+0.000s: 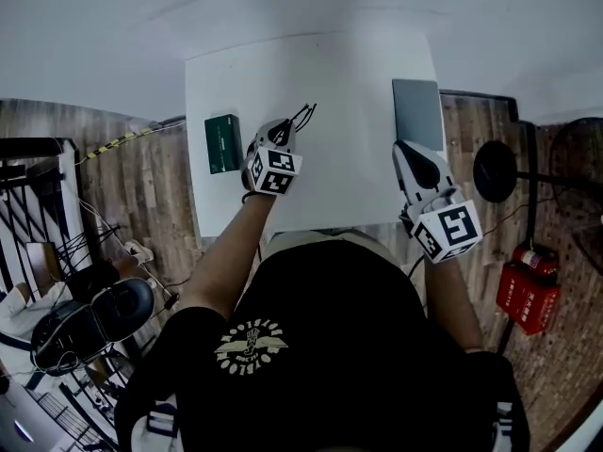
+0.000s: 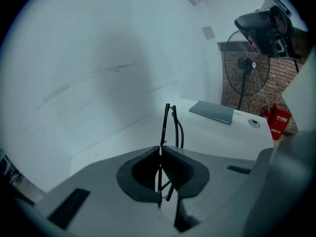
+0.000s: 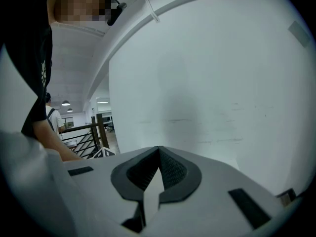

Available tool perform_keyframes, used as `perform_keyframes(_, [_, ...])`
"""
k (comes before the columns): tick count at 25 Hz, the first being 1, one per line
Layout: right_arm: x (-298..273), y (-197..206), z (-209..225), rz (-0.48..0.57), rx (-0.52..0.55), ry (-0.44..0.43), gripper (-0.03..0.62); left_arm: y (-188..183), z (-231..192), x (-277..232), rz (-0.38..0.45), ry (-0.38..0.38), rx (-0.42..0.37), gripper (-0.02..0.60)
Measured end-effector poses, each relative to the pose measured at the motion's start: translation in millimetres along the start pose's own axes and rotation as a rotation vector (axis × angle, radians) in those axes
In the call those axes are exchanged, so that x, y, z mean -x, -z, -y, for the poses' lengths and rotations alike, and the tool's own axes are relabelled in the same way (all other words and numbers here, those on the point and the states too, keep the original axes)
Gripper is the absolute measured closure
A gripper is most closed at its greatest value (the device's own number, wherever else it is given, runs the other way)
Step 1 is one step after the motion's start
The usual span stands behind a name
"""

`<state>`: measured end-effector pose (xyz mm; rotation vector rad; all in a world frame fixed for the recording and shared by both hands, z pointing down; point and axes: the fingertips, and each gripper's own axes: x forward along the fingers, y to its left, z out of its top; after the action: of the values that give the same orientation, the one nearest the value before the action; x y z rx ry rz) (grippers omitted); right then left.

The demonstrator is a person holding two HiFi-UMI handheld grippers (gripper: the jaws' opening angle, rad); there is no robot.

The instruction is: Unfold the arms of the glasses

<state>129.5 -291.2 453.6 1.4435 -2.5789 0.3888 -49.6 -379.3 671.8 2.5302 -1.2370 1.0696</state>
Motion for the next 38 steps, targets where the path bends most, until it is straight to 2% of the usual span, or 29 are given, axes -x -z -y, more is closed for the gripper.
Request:
perform_keyframes(9, [19.4,-8.3,-2.8,0.025,0.021,-0.001,0.594,-33.7,-12.3,48.0,0.121,-0.046,0.171,0.560])
perform_keyframes(20, [38.0,-11.4,-8.3,0.053,0.039,-0.014,0.594,-52.2,-20.3,93.9,0.223,-0.098,0.272,0.560])
perform_keyframes(33, [48.1,-18.4,-27.1,0.072,0.079,-0.075,0.594,-83.5,-12.6,165.4,0.383,-0.135,0.330,0.560])
perform_keyframes(38, [50.4,-18.6,-35.5,0.074,0.090,-0.101,0.594,-101.8,-6.9,191.9,0.439,-0.155,0.304,0.560])
